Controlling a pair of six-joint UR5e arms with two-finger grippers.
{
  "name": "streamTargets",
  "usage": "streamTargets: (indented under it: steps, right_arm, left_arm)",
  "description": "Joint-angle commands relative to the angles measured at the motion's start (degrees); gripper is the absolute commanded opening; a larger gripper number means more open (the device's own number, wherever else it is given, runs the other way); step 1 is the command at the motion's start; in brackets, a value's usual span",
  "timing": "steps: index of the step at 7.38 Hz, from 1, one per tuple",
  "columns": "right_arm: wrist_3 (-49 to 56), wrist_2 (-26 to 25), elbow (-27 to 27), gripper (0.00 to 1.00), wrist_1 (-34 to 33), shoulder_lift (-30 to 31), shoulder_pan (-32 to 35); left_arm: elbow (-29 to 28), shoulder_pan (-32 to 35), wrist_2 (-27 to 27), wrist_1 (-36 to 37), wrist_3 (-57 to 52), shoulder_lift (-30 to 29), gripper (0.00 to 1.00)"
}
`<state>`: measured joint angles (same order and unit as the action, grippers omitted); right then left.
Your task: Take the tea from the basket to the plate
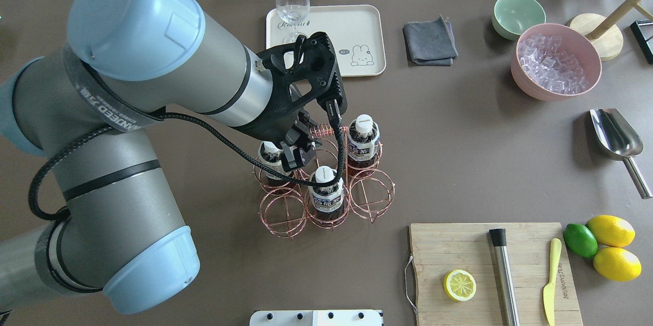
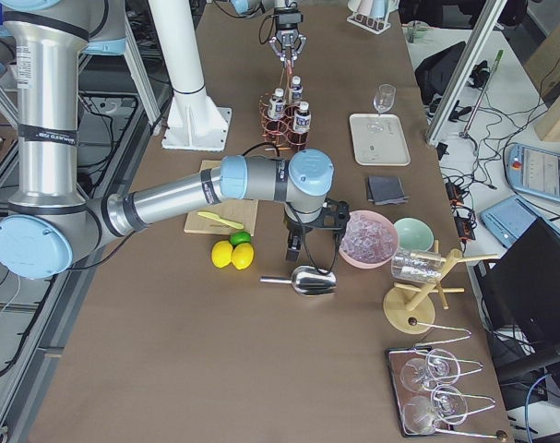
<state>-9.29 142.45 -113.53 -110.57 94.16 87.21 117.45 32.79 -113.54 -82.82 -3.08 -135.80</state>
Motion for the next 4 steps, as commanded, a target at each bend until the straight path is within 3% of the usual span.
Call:
streamTargets:
  steps: [1, 4]
  right_arm:
    - [-22.25, 2.72, 0.15, 1.0, -0.17, -8.26, -7.9]
    - [-48.61, 2.75, 0.5, 1.0, 0.18, -21.15, -20.37]
  left_arm:
    - [-0.2, -0.01, -0.1, -0.15, 0.09, -0.08, 0.0]
    - [-0.12, -0.01, -0.19, -0.23, 1.14, -0.34, 0.0]
